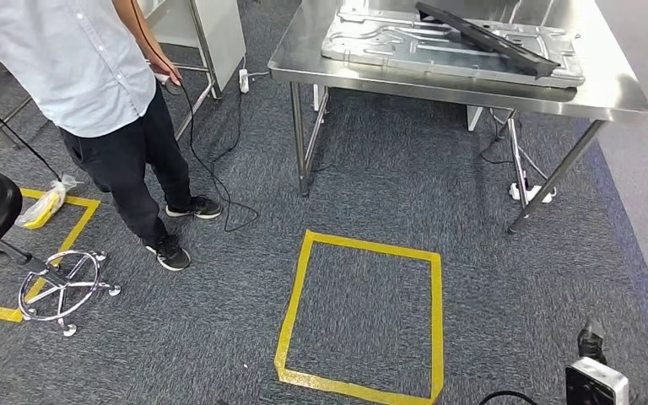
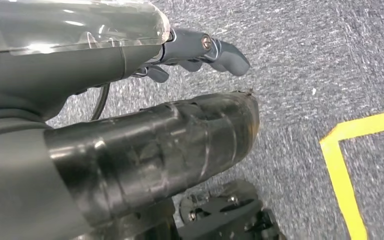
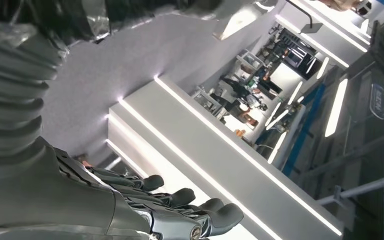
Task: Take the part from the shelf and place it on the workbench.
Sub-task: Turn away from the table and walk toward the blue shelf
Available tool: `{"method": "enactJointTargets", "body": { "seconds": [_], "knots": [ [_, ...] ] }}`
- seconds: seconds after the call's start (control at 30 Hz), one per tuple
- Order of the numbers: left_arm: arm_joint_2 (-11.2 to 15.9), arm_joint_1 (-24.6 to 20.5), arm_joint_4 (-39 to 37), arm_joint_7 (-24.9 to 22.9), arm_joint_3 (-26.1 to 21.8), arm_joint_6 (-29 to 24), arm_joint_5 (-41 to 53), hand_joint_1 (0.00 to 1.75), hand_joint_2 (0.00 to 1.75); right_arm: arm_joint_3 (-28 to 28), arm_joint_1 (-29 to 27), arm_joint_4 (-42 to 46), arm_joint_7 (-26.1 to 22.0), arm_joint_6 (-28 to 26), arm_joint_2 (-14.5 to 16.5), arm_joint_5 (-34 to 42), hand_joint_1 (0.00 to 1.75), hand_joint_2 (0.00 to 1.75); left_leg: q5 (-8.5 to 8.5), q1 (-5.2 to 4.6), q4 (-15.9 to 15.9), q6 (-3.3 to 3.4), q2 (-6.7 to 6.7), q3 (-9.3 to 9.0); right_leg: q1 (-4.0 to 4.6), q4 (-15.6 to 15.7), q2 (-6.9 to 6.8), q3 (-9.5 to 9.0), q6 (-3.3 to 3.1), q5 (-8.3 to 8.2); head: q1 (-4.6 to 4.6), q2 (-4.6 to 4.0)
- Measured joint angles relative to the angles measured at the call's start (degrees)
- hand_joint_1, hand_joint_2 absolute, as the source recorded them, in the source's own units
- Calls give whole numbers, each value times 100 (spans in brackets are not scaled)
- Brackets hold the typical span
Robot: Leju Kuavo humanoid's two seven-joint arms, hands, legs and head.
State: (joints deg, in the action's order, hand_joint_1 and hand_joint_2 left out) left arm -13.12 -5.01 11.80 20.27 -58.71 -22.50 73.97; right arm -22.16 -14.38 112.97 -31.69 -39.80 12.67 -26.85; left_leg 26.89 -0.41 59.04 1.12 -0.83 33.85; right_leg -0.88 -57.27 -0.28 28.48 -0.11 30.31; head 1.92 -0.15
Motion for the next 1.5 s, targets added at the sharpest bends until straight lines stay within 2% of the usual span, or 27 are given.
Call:
{"method": "enactJointTargets", "body": {
  "seconds": [0.07,0.13,0.17,0.2,0.23,0.3,0.37,0.4,0.5,0.57,0.63,0.7,0.73,0.8,0.87,0.9,0.97,1.03,1.1,1.17,1.2,1.23,1.27,1.33,1.4,1.47,1.5],
  "knots": [
    [1,9,0,21,0,-5,-3,0,0,36,-14,-18,30,1,-20,50,0,0,399,17,466,-47,19,205,-3,15,-13,99,-88,-83,-3,0],
    [1,15,0,38,0,-7,-14,0,0,64,-45,-46,55,8,-39,112,0,0,839,27,1207,-67,29,459,16,10,-11,206,-118,-156,-6,0],
    [1,17,0,44,-1,-7,-20,0,0,72,-65,-64,66,13,-48,140,0,0,916,30,1456,-70,29,510,23,6,-2,255,-117,-192,-6,0],
    [1,18,0,50,-1,-8,-27,0,0,74,-83,-81,73,18,-57,161,0,0,876,31,1500,-65,31,458,27,0,19,296,-108,-225,-6,0],
    [1,20,0,57,-2,-9,-35,0,0,74,-98,-103,82,21,-67,182,0,0,743,33,1309,-52,41,285,29,-5,46,327,-97,-252,-7,0],
    [4,22,0,69,-4,-11,-46,0,0,71,-113,-151,101,38,-79,231,0,0,442,32,443,10,199,-295,29,-23,115,364,-66,-293,-7,0],
    [9,33,0,75,-10,-17,-53,0,0,67,-117,-215,129,85,-81,286,0,0,331,26,-203,57,366,-687,29,-41,187,396,-13,-339,-7,0],
    [11,35,0,76,-13,-20,-57,0,0,58,-119,-259,147,125,-81,314,0,0,342,19,-305,64,379,-738,28,-44,228,416,21,-367,-6,0],
    [7,36,0,76,-16,-36,-79,0,0,-60,-126,-452,186,329,-79,390,0,0,279,41,-382,123,229,-723,24,-117,275,478,111,-356,0,0],
    [1,39,0,73,-19,-46,-107,0,0,-217,-97,-659,197,538,-75,430,0,0,229,63,-417,182,110,-698,15,-544,176,681,153,-73,10,0],
    [1,49,0,70,-25,-49,-126,0,0,-423,-56,-950,203,780,-57,459,0,0,217,51,-400,204,-5,-646,-3,-1259,110,1009,203,283,17,0],
    [0,59,0,63,-32,-50,-133,0,0,-679,-11,-1276,220,1031,-14,490,0,0,219,44,-375,205,-125,-601,-26,-1564,85,1113,243,325,17,0],
    [-3,61,0,56,-33,-50,-133,0,0,-837,34,-1460,229,1161,10,490,0,0,225,45,-358,200,-182,-588,-36,-1400,61,1004,254,197,17,0],
    [-13,59,0,39,-34,-50,-130,0,0,-1223,199,-1920,206,1419,44,424,0,0,253,40,-317,170,-290,-583,-35,-668,-97,587,248,-109,18,0],
    [-22,54,0,27,-36,-50,-128,0,0,-1661,391,-2452,76,1605,67,324,0,0,287,17,-270,116,-369,-587,-2,-155,-235,329,185,-242,15,0],
    [-25,49,0,24,-37,-50,-128,0,0,-1863,461,-2682,5,1655,78,289,0,0,294,5,-258,87,-398,-588,19,-91,-255,316,149,-231,13,0],
    [-27,39,0,17,-38,-51,-128,0,0,-2192,541,-3021,-46,1712,99,212,0,0,309,4,-247,34,-444,-579,17,-91,-168,351,88,-259,10,0],
    [-27,35,0,13,-40,-53,-127,0,0,-2457,665,-3370,66,1754,115,33,0,0,477,25,-47,-26,-305,-496,-6,-66,-72,373,17,-295,7,0],
    [-27,44,0,4,-44,-54,-126,0,0,-2795,899,-4036,176,1730,79,-221,0,0,850,51,574,-61,-78,-226,-11,-54,35,401,-36,-327,2,0],
    [-28,55,0,-10,-53,-55,-124,0,0,-3195,1123,-4976,178,1586,-27,-423,0,0,1120,58,1263,-68,3,95,3,-61,137,428,-55,-339,1,0],
    [-28,59,0,-21,-60,-55,-122,0,0,-3390,1203,-5496,186,1479,-94,-491,0,0,1096,58,1380,-67,15,155,7,-70,191,435,-56,-340,2,0],
    [-28,63,0,-31,-67,-56,-120,0,0,-3573,1274,-6012,226,1375,-156,-536,0,0,970,59,1298,-61,26,123,9,-83,249,440,-56,-340,2,0],
    [-28,66,0,-41,-74,-56,-117,0,0,-3742,1340,-6498,304,1283,-205,-571,0,0,757,61,1007,-48,58,-7,9,-99,314,441,-53,-339,2,0],
    [-28,74,0,-60,-87,-56,-111,0,0,-4022,1463,-7324,545,1145,-252,-632,0,0,407,75,281,-11,289,-322,13,-141,442,465,-36,-339,2,0],
    [-29,70,0,-76,-99,-56,-102,0,0,-4181,1560,-7931,798,1059,-262,-715,0,0,327,79,-77,22,474,-452,10,-167,570,524,24,-363,3,0],
    [-33,56,0,-92,-107,-56,-85,0,0,-4263,1606,-8395,1051,1022,-266,-816,0,0,318,76,-129,72,405,-461,1,-158,685,569,105,-406,4,0],
    [-37,52,0,-96,-109,-56,-74,0,0,-4293,1613,-8588,1175,1015,-266,-867,0,0,291,82,-163,115,338,-478,1,-179,638,586,130,-394,6,0]
  ]
}}
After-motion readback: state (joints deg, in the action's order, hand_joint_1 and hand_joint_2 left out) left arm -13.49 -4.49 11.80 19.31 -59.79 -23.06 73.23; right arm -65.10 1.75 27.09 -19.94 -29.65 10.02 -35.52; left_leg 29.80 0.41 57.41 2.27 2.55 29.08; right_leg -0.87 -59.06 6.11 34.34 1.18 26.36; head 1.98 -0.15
